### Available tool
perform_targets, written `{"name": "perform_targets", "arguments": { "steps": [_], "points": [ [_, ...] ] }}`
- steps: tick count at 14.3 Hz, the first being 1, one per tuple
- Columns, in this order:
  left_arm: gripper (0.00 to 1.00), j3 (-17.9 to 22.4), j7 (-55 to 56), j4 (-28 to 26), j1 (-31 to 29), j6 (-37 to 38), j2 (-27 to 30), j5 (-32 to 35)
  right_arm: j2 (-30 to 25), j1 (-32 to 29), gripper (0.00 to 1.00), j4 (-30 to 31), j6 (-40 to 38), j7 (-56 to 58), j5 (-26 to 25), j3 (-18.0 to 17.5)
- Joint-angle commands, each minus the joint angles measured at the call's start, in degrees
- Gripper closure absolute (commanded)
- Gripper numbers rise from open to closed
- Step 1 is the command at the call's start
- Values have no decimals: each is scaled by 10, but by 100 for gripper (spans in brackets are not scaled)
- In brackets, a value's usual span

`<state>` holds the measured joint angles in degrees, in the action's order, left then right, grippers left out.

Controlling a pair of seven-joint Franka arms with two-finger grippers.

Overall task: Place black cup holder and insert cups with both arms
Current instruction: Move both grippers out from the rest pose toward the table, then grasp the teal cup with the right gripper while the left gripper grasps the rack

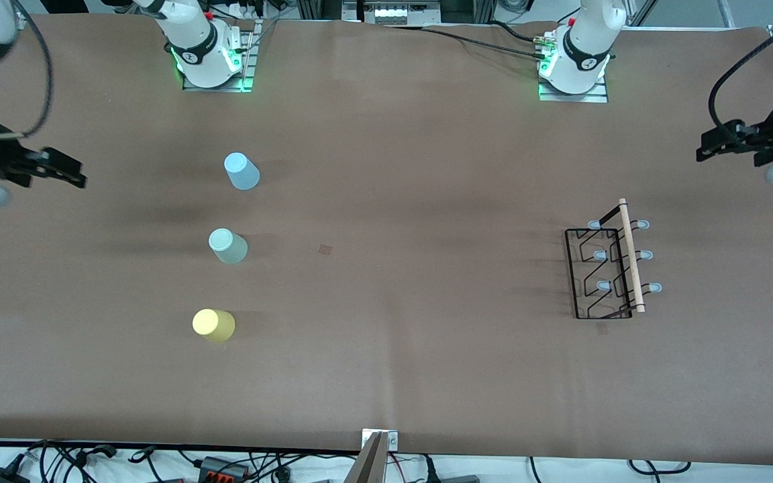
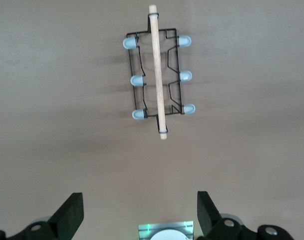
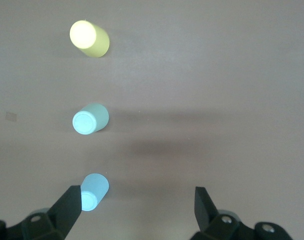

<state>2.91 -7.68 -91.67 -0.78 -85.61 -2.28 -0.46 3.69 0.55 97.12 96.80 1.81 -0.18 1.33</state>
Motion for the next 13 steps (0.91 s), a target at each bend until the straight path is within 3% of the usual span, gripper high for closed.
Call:
{"name": "perform_targets", "arguments": {
  "steps": [1, 4, 8, 13],
  "points": [
    [0, 2, -7, 1, -4, -81, -53, -7, 35, 25, 0, -2, 10, -7, -4, -3],
    [0, 1, -1, -12, -8, -150, -116, -10, 79, 60, 0, -3, 40, -45, 1, -3],
    [0, -1, 0, -151, -6, -342, -122, -11, 129, 112, 0, -4, 71, -78, 2, -3],
    [1, -16, 6, -181, -2, -362, -121, -12, 205, 118, 0, -1, 149, -103, 3, -3]
  ]
}}
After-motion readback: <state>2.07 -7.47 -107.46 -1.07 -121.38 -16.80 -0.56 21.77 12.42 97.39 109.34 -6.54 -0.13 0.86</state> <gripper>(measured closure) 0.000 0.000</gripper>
